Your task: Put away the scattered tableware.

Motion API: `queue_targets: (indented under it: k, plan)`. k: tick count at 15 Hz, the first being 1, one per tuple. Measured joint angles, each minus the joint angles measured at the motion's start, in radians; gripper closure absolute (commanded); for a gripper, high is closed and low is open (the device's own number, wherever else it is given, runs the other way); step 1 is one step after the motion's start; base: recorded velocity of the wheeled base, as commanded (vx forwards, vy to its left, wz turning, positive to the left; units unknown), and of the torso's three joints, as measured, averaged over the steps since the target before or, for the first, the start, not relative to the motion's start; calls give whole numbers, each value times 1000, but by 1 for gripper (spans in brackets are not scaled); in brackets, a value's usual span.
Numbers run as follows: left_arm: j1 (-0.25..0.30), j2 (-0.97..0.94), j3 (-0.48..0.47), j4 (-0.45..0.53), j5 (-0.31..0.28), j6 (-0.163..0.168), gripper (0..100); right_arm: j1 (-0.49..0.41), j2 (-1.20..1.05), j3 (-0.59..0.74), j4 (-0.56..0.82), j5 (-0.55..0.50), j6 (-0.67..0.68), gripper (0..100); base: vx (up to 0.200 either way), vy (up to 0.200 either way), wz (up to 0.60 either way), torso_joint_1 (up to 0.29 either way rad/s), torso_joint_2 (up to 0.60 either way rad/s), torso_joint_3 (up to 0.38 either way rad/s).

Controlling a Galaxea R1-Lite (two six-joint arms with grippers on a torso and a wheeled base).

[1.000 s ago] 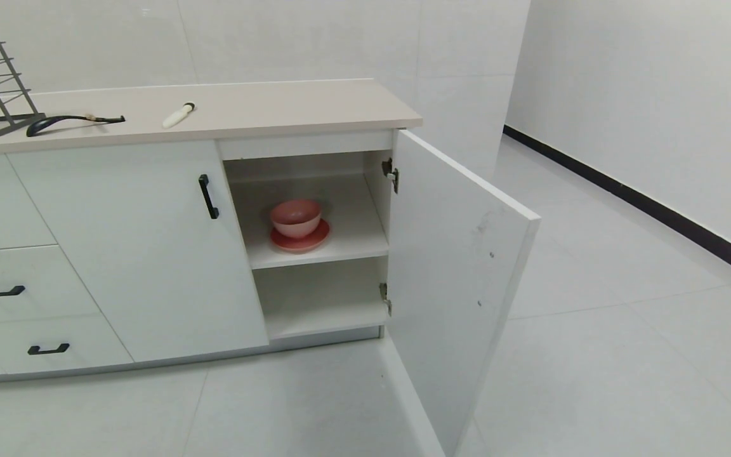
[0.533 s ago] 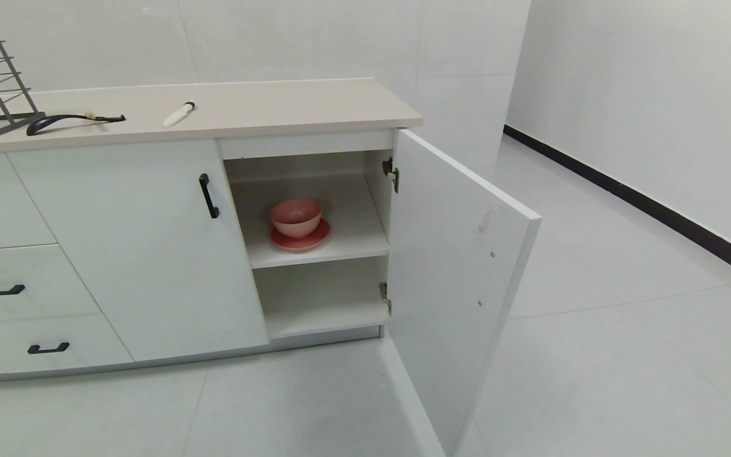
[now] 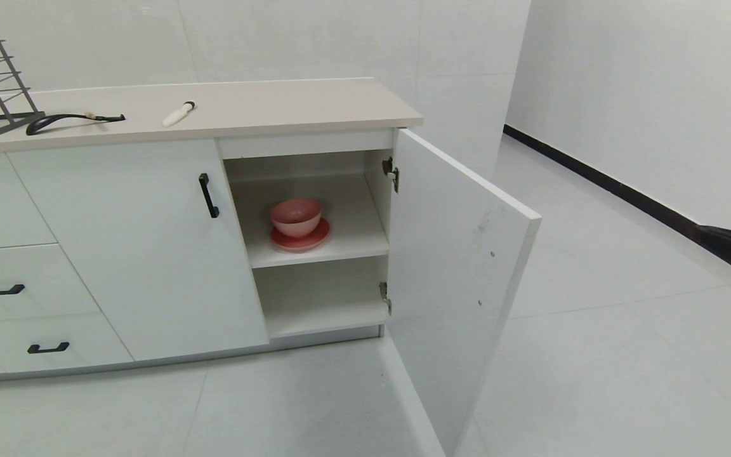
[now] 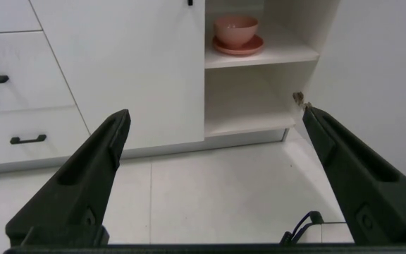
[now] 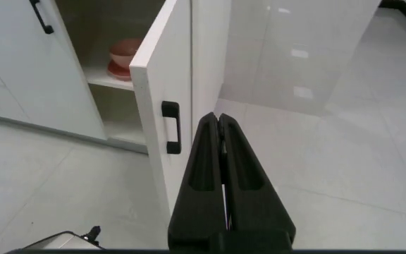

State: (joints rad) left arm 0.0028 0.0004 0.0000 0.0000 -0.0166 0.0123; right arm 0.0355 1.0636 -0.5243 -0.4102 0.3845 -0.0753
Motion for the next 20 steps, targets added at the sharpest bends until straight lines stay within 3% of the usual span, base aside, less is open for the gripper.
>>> queue_targets:
  k: [10,16,20]
  plan:
    - [0,0,0,0,0,1,0,18,375,4,-320,27,-80,100,0,0,0,0,0,0]
    - [0,0,0,0,0,0,0,167,615,-15,-614,28,-78,100,0,0,0,0,0,0]
    - [0,0,0,0,0,1,0,246,672,-17,-639,20,-80,100,0,0,0,0,0,0]
